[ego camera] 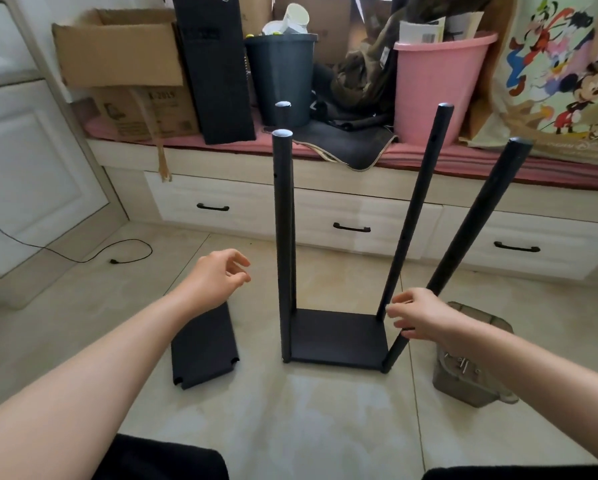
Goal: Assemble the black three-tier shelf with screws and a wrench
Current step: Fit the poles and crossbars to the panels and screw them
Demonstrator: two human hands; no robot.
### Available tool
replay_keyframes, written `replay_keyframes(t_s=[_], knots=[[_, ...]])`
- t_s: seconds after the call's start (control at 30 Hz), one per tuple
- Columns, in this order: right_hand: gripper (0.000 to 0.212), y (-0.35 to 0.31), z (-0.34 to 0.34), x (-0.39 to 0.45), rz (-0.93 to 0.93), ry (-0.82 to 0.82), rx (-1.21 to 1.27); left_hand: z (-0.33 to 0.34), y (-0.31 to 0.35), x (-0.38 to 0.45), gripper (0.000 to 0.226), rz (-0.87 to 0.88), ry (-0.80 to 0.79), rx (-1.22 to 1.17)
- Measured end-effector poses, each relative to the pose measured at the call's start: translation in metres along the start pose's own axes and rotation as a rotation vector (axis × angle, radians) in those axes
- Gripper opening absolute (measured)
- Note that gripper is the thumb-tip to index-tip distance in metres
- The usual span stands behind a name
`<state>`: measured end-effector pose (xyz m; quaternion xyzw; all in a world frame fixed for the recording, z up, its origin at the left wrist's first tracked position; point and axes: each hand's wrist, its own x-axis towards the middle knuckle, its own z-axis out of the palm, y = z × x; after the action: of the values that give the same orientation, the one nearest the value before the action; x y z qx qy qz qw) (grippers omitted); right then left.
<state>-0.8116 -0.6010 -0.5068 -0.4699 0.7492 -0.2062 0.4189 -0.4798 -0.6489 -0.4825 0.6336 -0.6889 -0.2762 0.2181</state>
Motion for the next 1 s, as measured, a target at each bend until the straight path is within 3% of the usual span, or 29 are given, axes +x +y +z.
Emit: replay_keyframes(t_s=[0.1, 0.3, 0.47, 0.7, 1.0], knots=[[0.004, -0.011, 0.028, -0.001, -0.010, -0.073, -0.059, -0.015, -0.027, -0.004, 0.015, -0.053, -0.003, 0.046], [0.023, -0.028, 0.105, 0.020, -0.037, -0.204, -0.117, -0.049, -0.091, -0.005, 0.010, -0.132, -0.074, 0.155], [0.018, -0.038, 0.175, 0.043, 0.000, -0.315, -0.119, -0.051, -0.155, -0.001, 0.012, -0.233, -0.100, 0.156], [0.007, -0.024, 0.264, 0.089, 0.135, -0.404, 0.015, 0.003, -0.250, 0.015, 0.017, -0.434, -0.168, 0.028], [0.018, -0.006, 0.365, 0.137, 0.445, -0.456, 0.299, 0.083, -0.313, 0.033, 0.042, -0.727, -0.135, -0.213]])
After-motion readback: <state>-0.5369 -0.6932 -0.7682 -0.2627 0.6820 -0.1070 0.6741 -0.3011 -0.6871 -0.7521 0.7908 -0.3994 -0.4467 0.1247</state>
